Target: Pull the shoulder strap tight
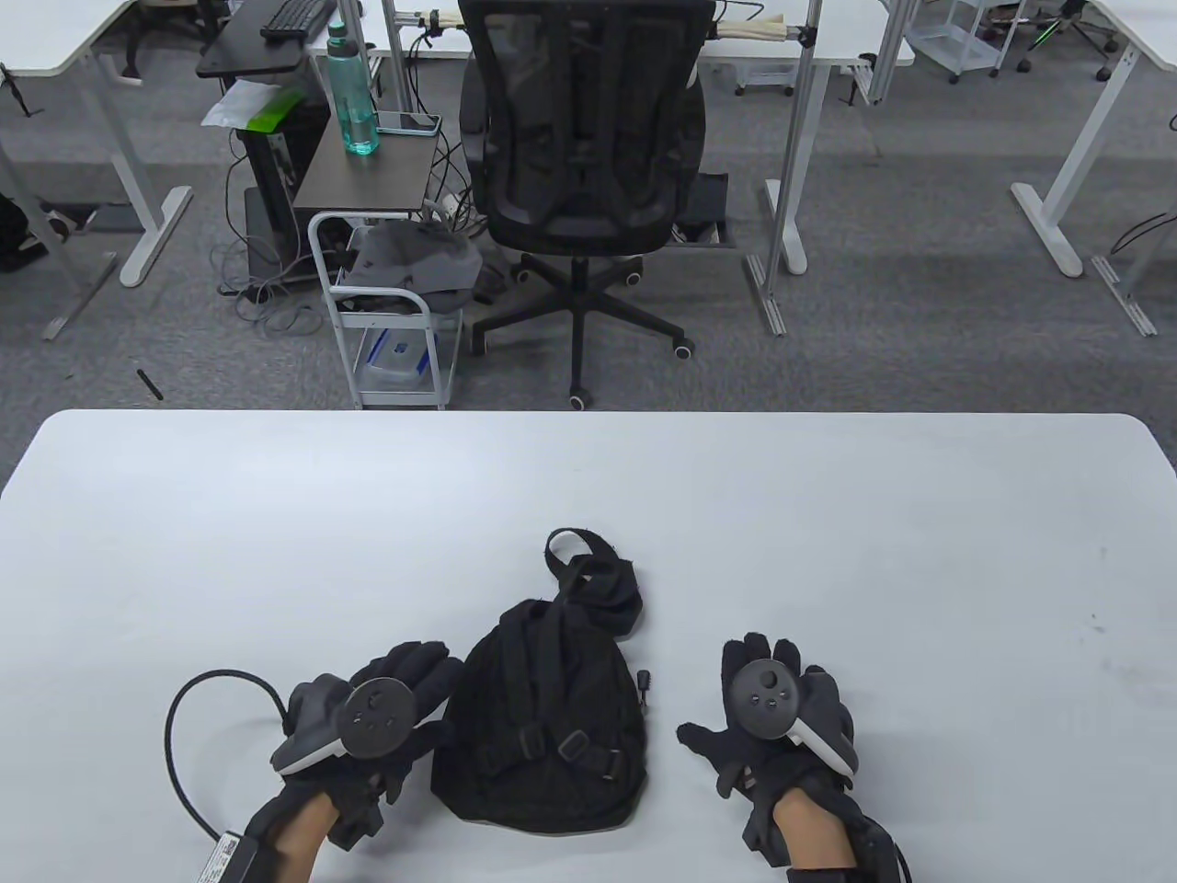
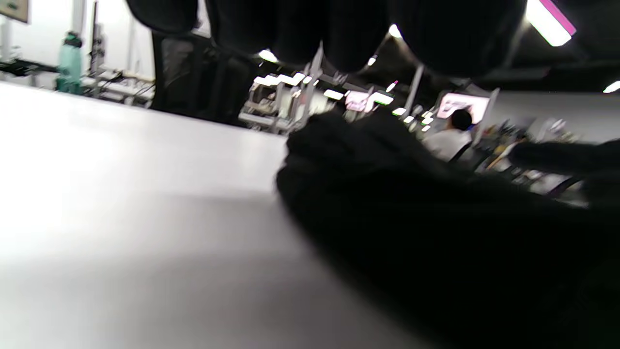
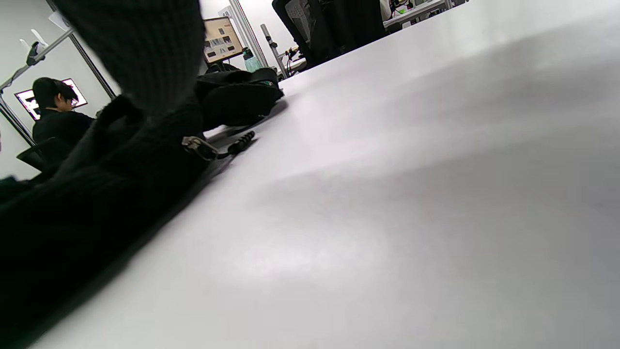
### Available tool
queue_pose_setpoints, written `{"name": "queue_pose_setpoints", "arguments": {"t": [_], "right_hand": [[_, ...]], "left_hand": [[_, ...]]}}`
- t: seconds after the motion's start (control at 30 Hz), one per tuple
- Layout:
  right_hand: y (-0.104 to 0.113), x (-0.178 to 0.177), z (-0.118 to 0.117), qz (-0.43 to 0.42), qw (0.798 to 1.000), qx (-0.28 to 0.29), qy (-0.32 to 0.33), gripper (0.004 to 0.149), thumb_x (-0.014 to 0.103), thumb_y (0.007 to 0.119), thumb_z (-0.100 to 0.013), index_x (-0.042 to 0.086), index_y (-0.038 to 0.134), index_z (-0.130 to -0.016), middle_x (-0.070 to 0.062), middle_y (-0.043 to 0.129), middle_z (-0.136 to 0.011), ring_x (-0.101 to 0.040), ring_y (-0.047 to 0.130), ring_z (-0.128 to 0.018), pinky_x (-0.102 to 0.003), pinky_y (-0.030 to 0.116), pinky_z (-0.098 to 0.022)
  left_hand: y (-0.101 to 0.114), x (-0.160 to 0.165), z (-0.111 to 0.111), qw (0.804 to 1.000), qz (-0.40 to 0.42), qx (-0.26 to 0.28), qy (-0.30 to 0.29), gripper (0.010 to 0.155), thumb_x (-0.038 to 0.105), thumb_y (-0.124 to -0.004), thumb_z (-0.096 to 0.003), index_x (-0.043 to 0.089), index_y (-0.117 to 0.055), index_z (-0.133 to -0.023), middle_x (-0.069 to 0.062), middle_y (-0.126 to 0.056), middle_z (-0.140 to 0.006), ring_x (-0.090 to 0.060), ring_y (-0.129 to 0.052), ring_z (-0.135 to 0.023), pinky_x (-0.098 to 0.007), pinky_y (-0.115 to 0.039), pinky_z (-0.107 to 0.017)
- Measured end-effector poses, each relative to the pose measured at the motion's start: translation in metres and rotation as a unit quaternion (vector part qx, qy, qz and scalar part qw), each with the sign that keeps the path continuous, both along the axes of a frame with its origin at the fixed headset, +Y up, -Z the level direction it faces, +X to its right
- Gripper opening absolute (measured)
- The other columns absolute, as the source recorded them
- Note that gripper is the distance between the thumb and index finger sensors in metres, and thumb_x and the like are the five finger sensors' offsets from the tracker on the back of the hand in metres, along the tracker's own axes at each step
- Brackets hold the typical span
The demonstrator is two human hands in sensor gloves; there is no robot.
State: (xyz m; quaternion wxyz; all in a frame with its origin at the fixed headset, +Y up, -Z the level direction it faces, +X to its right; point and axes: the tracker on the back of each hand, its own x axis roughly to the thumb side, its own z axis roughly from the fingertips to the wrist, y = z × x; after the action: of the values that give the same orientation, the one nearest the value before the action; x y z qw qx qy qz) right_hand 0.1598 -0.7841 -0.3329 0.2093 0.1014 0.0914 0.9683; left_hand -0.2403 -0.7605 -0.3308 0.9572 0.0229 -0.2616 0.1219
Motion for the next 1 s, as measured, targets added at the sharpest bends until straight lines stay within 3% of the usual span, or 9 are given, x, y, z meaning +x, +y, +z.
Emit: {"name": "queue_pose_setpoints", "arguments": {"t": [0.1, 0.17, 0.37, 0.47, 0.63, 0.8, 1.0], "right_hand": [[0.002, -0.003, 0.002, -0.008, 1.0, -0.002, 0.01, 0.101, 0.059, 0.076, -0.042, 0.0, 0.024, -0.105, -0.031, 0.016, -0.105, -0.061, 0.01, -0.088, -0.073, 0.01, -0.054], [0.003, -0.005, 0.002, -0.01, 1.0, 0.0, 0.014, 0.1, 0.058, 0.076, -0.042, 0.0, 0.025, -0.105, -0.031, 0.017, -0.106, -0.061, 0.011, -0.089, -0.073, 0.01, -0.054], [0.011, -0.008, 0.004, -0.031, 0.999, 0.014, 0.028, 0.099, 0.058, 0.076, -0.042, 0.0, 0.026, -0.105, -0.03, 0.018, -0.106, -0.061, 0.012, -0.089, -0.073, 0.011, -0.054], [0.012, -0.007, 0.005, -0.037, 0.999, 0.013, 0.03, 0.099, 0.058, 0.076, -0.042, -0.001, 0.027, -0.105, -0.031, 0.019, -0.106, -0.061, 0.013, -0.089, -0.073, 0.011, -0.054], [0.013, -0.008, 0.006, -0.043, 0.998, 0.012, 0.035, 0.099, 0.058, 0.076, -0.042, -0.001, 0.028, -0.105, -0.031, 0.02, -0.106, -0.061, 0.014, -0.089, -0.073, 0.012, -0.054], [0.013, -0.01, 0.007, -0.045, 0.998, 0.01, 0.041, 0.098, 0.058, 0.076, -0.042, -0.001, 0.028, -0.105, -0.031, 0.02, -0.106, -0.061, 0.014, -0.089, -0.073, 0.012, -0.054], [0.017, -0.017, 0.01, -0.05, 0.997, 0.02, 0.055, 0.097, 0.057, 0.076, -0.043, -0.001, 0.03, -0.106, -0.031, 0.022, -0.106, -0.061, 0.015, -0.09, -0.073, 0.012, -0.055]], "left_hand": [[0.018, 0.018, 0.01, 0.996, 0.034, 0.07, -0.045, 0.065, 0.052, -0.085, -0.0337, 0.033, -0.076, -0.095, 0.003, -0.077, -0.109, -0.027, -0.075, -0.101, -0.051, -0.067, -0.072], [0.027, 0.034, 0.014, 0.994, 0.032, 0.081, -0.067, 0.064, 0.051, -0.088, -0.0333, 0.033, -0.078, -0.094, 0.003, -0.079, -0.107, -0.027, -0.076, -0.101, -0.051, -0.068, -0.071], [0.034, 0.103, 0.026, 0.98, -0.125, 0.091, -0.127, 0.063, 0.049, -0.091, -0.0313, 0.035, -0.08, -0.092, 0.006, -0.083, -0.104, -0.024, -0.081, -0.098, -0.049, -0.07, -0.071], [0.028, 0.133, 0.028, 0.964, -0.196, 0.114, -0.143, 0.063, 0.049, -0.092, -0.0301, 0.036, -0.08, -0.091, 0.006, -0.085, -0.102, -0.021, -0.086, -0.094, -0.046, -0.074, -0.07], [0.007, 0.162, 0.023, 0.948, -0.266, 0.09, -0.149, 0.067, 0.047, -0.092, -0.0297, 0.037, -0.075, -0.094, 0.006, -0.083, -0.104, -0.021, -0.085, -0.095, -0.046, -0.073, -0.07], [-0.024, 0.17, 0.013, 0.937, -0.323, 0.04, -0.128, 0.071, 0.046, -0.088, -0.0326, 0.036, -0.065, -0.099, 0.006, -0.074, -0.109, -0.022, -0.077, -0.1, -0.047, -0.069, -0.073], [-0.032, 0.168, 0.012, 0.937, -0.324, 0.042, -0.122, 0.066, 0.044, -0.08, -0.0375, 0.036, -0.059, -0.1, 0.007, -0.075, -0.106, -0.02, -0.077, -0.1, -0.046, -0.069, -0.073]]}}
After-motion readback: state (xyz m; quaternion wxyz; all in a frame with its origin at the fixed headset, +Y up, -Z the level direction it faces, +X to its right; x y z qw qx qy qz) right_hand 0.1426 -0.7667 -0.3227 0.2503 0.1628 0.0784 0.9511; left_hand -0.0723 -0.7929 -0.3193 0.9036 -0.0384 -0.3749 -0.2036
